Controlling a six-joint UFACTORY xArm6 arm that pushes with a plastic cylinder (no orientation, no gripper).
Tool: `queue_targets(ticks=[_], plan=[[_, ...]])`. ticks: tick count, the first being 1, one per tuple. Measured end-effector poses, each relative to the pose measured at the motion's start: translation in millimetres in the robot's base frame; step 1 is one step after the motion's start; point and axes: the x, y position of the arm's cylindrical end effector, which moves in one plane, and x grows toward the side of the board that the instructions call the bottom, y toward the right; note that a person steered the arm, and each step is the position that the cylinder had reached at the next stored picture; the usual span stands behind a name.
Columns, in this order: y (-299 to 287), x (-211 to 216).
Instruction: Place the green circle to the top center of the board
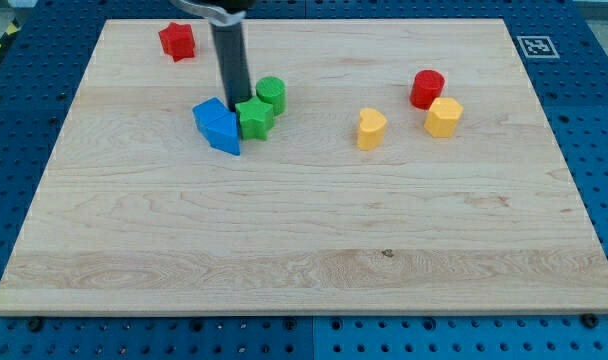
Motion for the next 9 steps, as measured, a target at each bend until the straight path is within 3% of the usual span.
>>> queue_targets(ticks=[1,2,3,5,9], plan=[[43,23],[54,14],[54,-7],[15,4],[14,-21]])
